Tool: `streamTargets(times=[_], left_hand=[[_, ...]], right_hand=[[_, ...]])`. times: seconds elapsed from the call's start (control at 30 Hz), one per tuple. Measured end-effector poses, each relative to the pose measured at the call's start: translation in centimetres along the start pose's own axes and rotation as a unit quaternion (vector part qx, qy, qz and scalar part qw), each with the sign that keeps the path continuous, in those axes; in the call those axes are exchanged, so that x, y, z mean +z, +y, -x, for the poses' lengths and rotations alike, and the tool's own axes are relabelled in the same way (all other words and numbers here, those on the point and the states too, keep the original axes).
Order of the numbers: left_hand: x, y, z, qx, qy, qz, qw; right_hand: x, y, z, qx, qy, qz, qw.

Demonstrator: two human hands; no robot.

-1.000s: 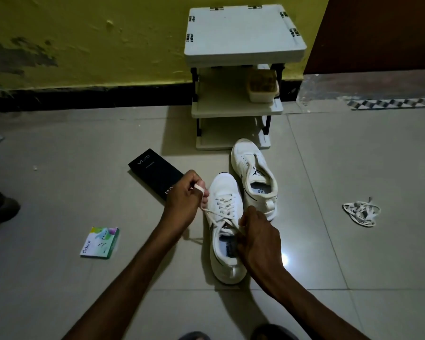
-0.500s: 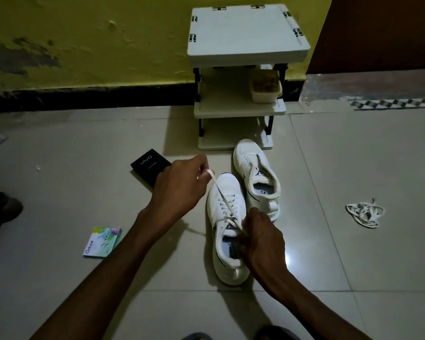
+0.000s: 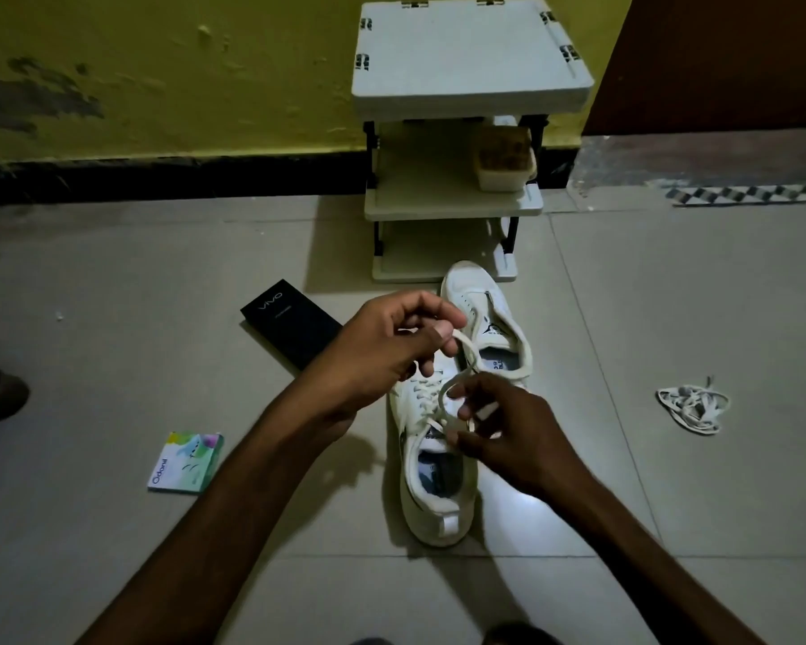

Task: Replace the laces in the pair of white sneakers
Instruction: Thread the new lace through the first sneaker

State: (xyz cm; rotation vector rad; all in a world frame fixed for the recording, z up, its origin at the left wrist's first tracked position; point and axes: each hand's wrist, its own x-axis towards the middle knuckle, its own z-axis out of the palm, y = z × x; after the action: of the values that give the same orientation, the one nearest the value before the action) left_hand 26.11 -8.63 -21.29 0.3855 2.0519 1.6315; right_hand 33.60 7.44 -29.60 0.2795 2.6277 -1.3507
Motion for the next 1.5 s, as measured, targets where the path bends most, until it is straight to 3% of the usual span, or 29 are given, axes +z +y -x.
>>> streamTargets(times=[0.1,0.4,0.7,0.77,0.8,0.9,0.97,1.1,1.33,1.5], left_hand=[[0.3,0.1,-0.2,0.015,0.0,-0.015,1.0],[0.0,-1.1,-0.9,0.01,0.009,-0.02,1.0],[-0.6,-8.0,-1.0,-0.064,0.081,-0.202,0.974],[-0.6,-8.7,-0.8,-0.077,0.09,-0.195,0.974],[-0.4,-8.9,-0.8,-0.081,0.09,-0.183,0.976],[0.5,-9.0,-0.5,-0.07,0.097,-0.18,0.976],[1.2,-8.8,-0.2,-0.055,0.102,-0.19,0.975],[2.1,-8.7,0.2,-0.039,0.1,-0.241,0.965],[2.5,-9.6,1.3,-0.061,0.061,-0.231,0.969],[3.2,-10.6,1.9,-0.046,0.109,-0.347,0.93]], right_hand=[[-1.7,-2.2,0.0,-0.015,-0.042,-0.137,0.99],[-3.6,-3.9,-1.5,0.031,0.059,-0.194,0.979],[-3.8,-1.9,-2.5,0.119,0.12,-0.37,0.913],[-3.4,-1.1,-2.5,0.128,0.135,-0.302,0.935],[-3.0,-0.5,-2.5,0.122,0.152,-0.215,0.957],[-2.1,-0.2,-1.7,0.024,0.188,0.018,0.982],[-1.6,-0.7,-1.4,-0.041,0.146,0.019,0.988],[-0.1,-1.1,-1.3,-0.063,-0.018,0.017,0.998],[1.7,0.0,-0.4,-0.042,-0.028,0.11,0.993],[2.4,0.4,0.4,-0.02,-0.022,0.173,0.985]])
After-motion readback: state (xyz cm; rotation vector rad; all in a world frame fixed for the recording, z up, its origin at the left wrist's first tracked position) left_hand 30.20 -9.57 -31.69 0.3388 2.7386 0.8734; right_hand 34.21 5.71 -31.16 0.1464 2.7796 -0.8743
